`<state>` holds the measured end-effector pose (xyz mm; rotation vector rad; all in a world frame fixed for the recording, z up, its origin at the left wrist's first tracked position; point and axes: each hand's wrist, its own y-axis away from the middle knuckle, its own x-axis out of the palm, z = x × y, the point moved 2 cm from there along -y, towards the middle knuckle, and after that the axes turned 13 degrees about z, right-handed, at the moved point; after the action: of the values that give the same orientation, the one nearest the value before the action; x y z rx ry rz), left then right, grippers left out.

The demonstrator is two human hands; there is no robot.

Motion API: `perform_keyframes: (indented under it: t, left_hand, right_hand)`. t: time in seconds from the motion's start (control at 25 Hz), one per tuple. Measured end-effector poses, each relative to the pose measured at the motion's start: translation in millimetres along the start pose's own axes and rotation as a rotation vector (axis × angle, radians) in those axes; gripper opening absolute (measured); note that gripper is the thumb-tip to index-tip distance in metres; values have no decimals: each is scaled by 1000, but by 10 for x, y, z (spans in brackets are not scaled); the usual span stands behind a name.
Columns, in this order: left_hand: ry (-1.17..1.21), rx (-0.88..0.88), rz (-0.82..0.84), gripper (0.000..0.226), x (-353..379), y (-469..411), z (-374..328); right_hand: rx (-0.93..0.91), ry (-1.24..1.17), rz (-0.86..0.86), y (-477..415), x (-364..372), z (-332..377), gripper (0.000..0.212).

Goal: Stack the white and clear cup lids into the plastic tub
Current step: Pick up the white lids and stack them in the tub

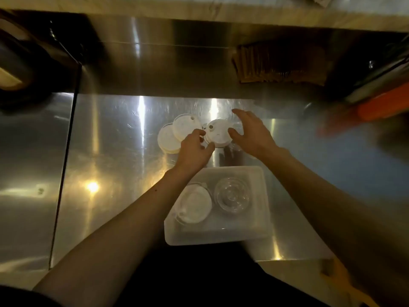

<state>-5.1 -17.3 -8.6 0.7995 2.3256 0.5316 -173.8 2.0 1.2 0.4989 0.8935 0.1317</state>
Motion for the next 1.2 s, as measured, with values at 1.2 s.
perform_keyframes:
  t: [1.2]
  left_hand:
    - [820,-477,56,44,289,-527,44]
  right_hand:
    - [12,211,170,-656,133,-129,34]
